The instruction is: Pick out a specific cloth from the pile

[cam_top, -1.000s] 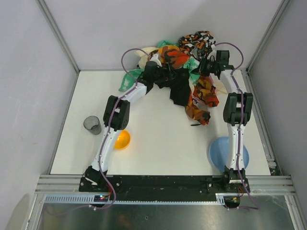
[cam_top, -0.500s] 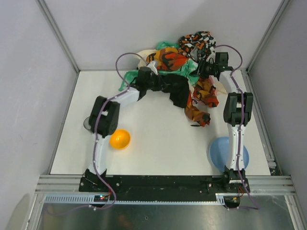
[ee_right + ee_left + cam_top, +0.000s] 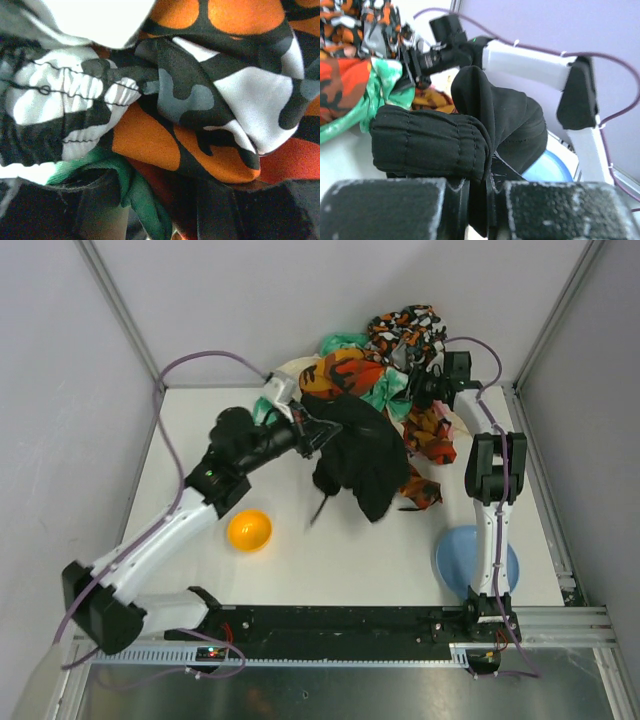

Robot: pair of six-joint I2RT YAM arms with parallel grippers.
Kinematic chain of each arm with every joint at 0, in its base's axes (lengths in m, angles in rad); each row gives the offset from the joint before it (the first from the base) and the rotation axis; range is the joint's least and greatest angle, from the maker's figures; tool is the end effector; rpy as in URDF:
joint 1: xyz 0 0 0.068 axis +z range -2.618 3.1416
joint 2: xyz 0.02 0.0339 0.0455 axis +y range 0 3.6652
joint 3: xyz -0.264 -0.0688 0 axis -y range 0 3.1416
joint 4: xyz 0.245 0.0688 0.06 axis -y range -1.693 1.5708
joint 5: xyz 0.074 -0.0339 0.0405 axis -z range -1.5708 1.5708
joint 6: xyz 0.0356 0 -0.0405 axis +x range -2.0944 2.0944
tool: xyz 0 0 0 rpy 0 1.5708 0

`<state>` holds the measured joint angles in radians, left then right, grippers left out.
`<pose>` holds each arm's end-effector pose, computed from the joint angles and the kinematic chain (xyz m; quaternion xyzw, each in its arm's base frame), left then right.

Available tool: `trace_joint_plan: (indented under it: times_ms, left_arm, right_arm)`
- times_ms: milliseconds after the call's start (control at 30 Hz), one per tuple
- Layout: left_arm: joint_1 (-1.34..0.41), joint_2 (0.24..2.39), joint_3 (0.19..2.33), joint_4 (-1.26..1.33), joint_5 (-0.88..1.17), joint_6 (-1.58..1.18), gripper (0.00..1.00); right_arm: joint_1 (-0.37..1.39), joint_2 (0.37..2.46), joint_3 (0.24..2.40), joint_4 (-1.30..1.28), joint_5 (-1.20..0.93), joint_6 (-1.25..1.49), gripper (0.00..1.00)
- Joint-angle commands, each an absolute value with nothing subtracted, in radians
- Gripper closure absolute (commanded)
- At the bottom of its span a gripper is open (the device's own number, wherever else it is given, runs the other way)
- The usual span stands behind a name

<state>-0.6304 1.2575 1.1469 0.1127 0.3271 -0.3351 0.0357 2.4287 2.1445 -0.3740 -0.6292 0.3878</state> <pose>0.2327 -0.1840 0.3975 0.2165 0.6724 -0.4261 0.5652 0.5519 0.0407 0.2122 0.0153 0.8643 0.3596 0.3513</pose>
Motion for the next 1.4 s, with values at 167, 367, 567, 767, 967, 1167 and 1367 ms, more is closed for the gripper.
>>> trace_joint_plan:
  times_ms: [167, 367, 567, 767, 967, 1167, 1367]
  left_arm:
    - [-0.654, 1.103, 1.100, 0.167, 0.302, -0.348, 0.99]
    - [-0.654, 1.091, 1.019, 0.167, 0.284, -0.428, 0.99]
    - [-0.661, 1.080, 0.920, 0.167, 0.241, -0.489, 0.99]
    - [-0.669, 1.121, 0.816, 0.166, 0.208, -0.552, 0.99]
    - [-0.739, 1.218, 0.673, 0.166, 0.140, -0.654, 0.99]
    - [-0.770, 1.347, 0.584, 0.125, 0.066, -0.723, 0.94]
    - [-0.787, 1.412, 0.673, 0.004, 0.010, -0.678, 0.39]
  right_arm:
    - [0.079, 2.237, 2.000, -0.421, -0.403, 0.282, 0.36]
    - [0.105, 2.040, 1.841, -0.414, -0.291, 0.215, 0.21]
    - [0.153, 1.823, 1.681, -0.378, -0.225, 0.169, 0.02]
    - [0.197, 1.664, 1.604, -0.391, -0.161, 0.190, 0.01]
    - [0.231, 1.509, 1.499, -0.360, -0.074, 0.239, 0.01]
    - [0.284, 1.334, 1.384, -0.360, 0.038, 0.274, 0.01]
    - [0.309, 1.145, 1.166, -0.309, 0.142, 0.396, 0.01]
